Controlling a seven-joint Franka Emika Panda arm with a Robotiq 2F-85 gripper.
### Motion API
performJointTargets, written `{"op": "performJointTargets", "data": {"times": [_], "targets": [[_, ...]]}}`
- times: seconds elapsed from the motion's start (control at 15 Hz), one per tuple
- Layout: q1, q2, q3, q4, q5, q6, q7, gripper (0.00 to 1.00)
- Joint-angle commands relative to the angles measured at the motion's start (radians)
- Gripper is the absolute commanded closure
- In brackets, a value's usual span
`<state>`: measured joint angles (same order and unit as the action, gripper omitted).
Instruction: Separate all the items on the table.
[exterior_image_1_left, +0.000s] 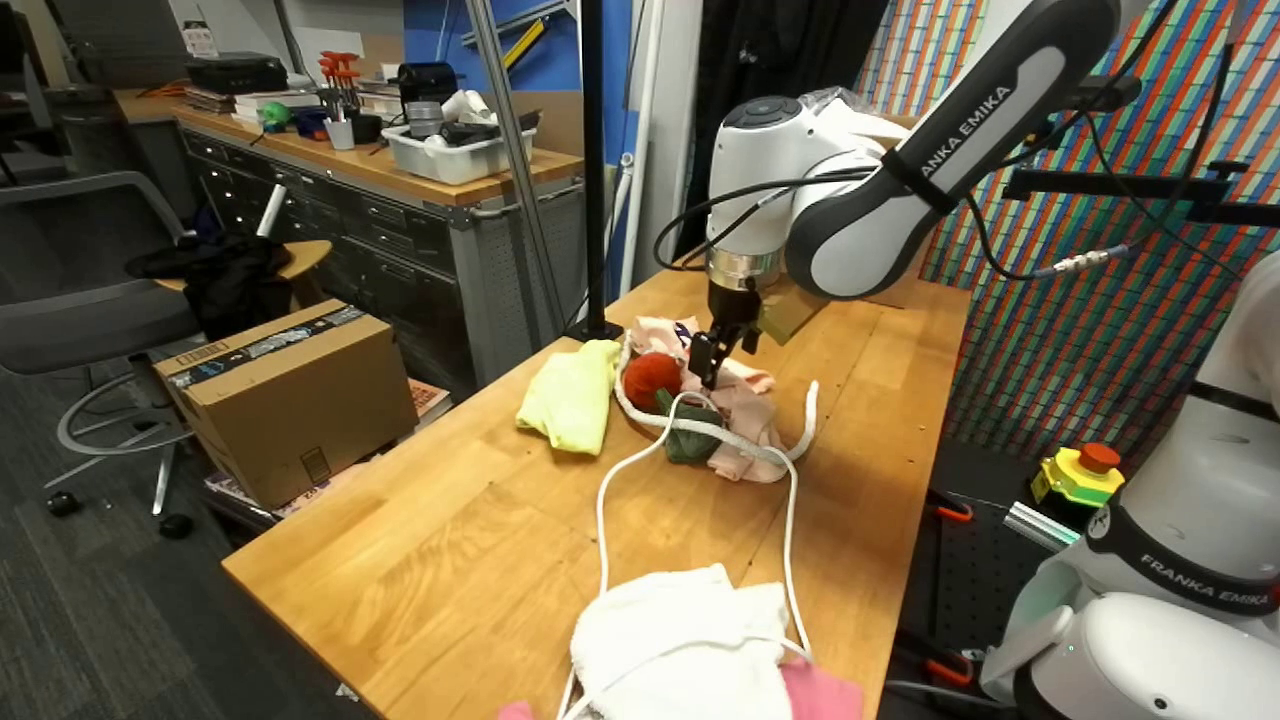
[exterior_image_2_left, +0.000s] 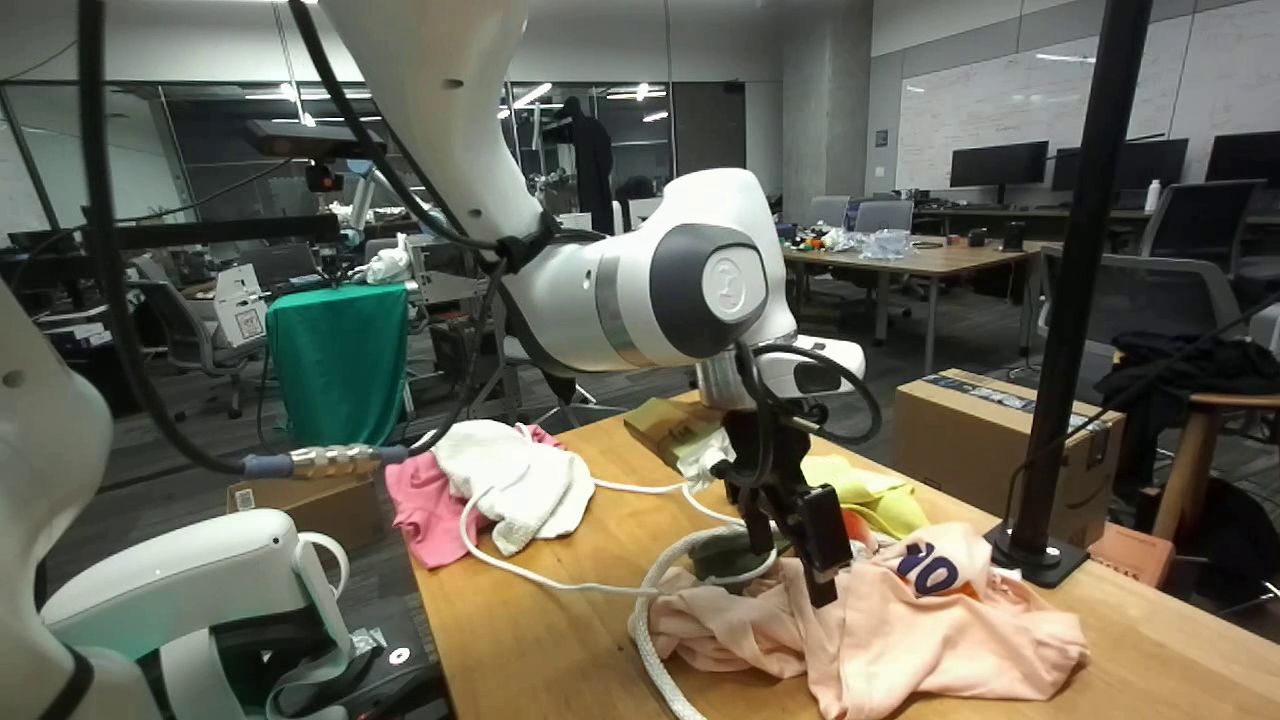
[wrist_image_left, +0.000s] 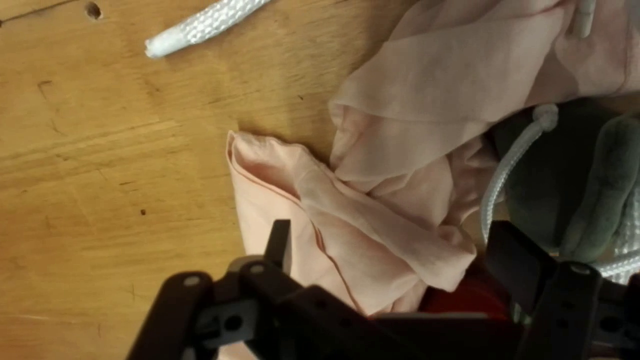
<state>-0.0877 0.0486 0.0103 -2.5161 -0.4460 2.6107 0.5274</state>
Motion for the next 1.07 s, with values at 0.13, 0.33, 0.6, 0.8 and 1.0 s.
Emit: {"op": "performJointTargets", "data": {"times": [0.13,0.33,0.6,0.8,1.0], "targets": [[0.026,0.053,-0.032,0.024,0.107,0.035,-0.116,0.0],[0.024,0.08,-0.048,0.04,0.13,0.044,-0.159,0.0],[0.016,0.119,-0.074,0.076,0.174,0.056,-0.222,0.0],[0.011,0.15,-0.085,0.103,0.232,0.061,-0.282,0.0],[0.006,0.179,-0.083,0.121,0.306,0.063,-0.344,0.0]]}}
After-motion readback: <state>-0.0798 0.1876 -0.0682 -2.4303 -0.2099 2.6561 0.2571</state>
